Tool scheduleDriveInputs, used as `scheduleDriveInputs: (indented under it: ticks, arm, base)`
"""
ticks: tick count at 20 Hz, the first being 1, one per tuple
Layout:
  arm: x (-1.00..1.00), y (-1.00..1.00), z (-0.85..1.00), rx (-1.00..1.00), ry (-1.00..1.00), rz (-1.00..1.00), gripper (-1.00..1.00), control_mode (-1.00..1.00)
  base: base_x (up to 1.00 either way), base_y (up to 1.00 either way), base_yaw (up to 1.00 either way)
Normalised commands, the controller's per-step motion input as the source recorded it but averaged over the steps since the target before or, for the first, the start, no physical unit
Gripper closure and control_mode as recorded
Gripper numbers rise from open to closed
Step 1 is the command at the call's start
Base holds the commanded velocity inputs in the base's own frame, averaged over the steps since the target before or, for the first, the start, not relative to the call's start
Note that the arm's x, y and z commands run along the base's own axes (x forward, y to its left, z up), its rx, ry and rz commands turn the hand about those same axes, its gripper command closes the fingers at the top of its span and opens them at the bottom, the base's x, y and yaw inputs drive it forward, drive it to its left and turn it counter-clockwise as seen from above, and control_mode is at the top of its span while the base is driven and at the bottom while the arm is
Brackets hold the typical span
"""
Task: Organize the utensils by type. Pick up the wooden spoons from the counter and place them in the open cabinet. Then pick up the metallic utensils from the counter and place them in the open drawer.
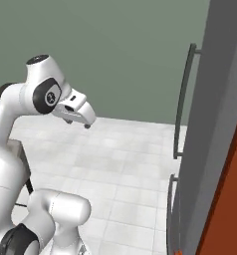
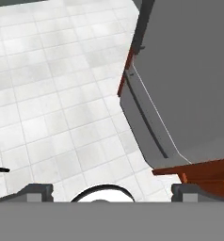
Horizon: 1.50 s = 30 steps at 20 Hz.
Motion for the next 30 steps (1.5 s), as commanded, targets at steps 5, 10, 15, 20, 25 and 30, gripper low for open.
scheduleDriveInputs:
  ticks: [5, 10, 15, 20, 25, 30]
  arm:
    - [0.00, 0.00, 0.00, 0.00, 0.00, 0.00, -1.00, 1.00]
    - [0.00, 0.00, 0.00, 0.00, 0.00, 0.00, -1.00, 1.00]
    - [0.00, 0.00, 0.00, 0.00, 0.00, 0.00, -1.00, 1.00]
    - [0.00, 0.00, 0.00, 0.00, 0.00, 0.00, -1.00, 1.00]
    - [0.00, 0.00, 0.00, 0.00, 0.00, 0.00, -1.00, 1.00]
    - [0.00, 0.00, 0.00, 0.00, 0.00, 0.00, -1.00, 1.00]
  base:
    - [1.00, 0.16, 0.17]
    - [1.00, 0.19, 0.34]
    - [1.00, 0.14, 0.33]
    - [1.00, 0.10, 0.33]
    - [1.00, 0.03, 0.34]
    - [1.00, 0.00, 0.44]
